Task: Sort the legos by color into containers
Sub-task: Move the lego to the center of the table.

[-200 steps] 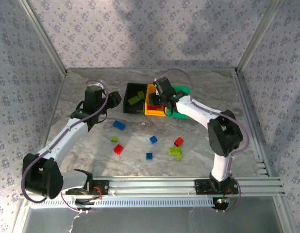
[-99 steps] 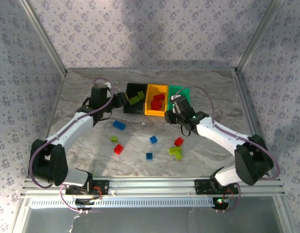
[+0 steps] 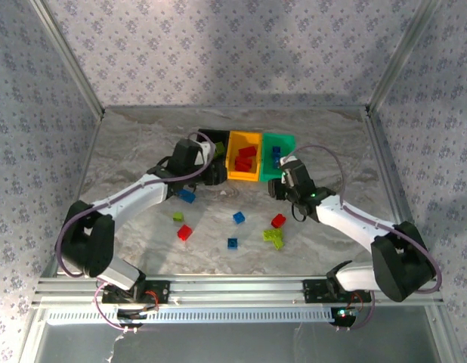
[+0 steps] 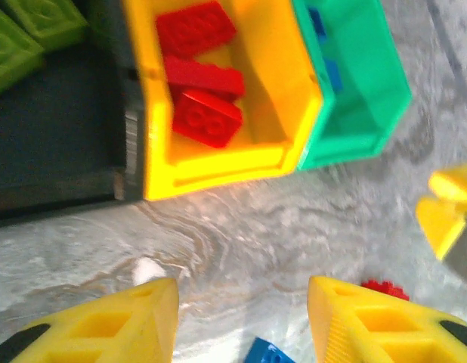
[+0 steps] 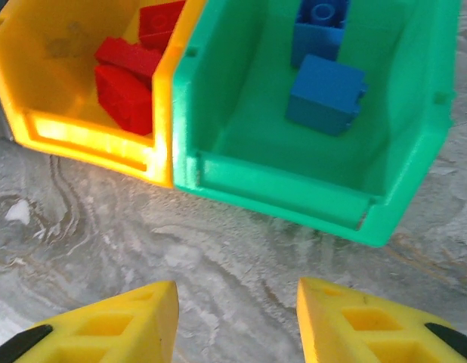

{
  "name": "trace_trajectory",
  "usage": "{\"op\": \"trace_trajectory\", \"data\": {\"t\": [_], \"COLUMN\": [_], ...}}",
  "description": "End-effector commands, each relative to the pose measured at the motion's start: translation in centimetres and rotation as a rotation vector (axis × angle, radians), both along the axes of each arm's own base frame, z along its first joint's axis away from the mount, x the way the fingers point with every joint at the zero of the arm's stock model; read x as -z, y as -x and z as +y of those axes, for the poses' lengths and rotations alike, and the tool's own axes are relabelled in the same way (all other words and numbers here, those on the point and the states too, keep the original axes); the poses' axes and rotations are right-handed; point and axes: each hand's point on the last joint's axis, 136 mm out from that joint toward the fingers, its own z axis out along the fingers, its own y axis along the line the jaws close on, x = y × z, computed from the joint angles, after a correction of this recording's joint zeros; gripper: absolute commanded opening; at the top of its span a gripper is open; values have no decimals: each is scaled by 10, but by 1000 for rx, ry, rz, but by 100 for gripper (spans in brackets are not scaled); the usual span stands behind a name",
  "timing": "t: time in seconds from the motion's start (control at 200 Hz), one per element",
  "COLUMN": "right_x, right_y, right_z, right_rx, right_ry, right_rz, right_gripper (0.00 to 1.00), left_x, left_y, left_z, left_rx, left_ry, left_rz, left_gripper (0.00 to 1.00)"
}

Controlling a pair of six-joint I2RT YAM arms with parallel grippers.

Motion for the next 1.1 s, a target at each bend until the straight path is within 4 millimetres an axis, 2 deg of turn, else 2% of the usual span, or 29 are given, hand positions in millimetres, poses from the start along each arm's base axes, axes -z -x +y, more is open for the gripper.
{"op": "trace_trajectory", "data": {"t": [0.0,0.165,0.25,0.39,0.52,0.62,0.765,1.094], "right_x": [-11,-5,-3,2,2,4,3,5], "right_y": [-1,3,2,1,0,0,0,-1], "right_z": [-17,-40,-38,-41,-42,-43,-42,-45], "right_rx": [57,138,137,147,152,158,154,161], "right_ry": [-42,-122,-186,-169,-170,-165,-173,-162], "right_rz": [-41,-37,-33,-18,-18,-10,-10,-7], "right_gripper": [47,49,50,50,50,50,50,51], "left_x": [13,37,47,57,76,91,105,92], "left_y": [23,54,74,98,112,114,109,92], "left_z": [-21,-41,-52,-63,-55,-51,-45,-43], "left_rx": [207,407,516,656,725,741,732,683], "left_ry": [-124,-216,-254,-375,-567,-674,-741,-799], "left_rz": [10,83,102,107,130,146,153,31], "left_gripper": [49,49,49,49,52,53,53,53]}}
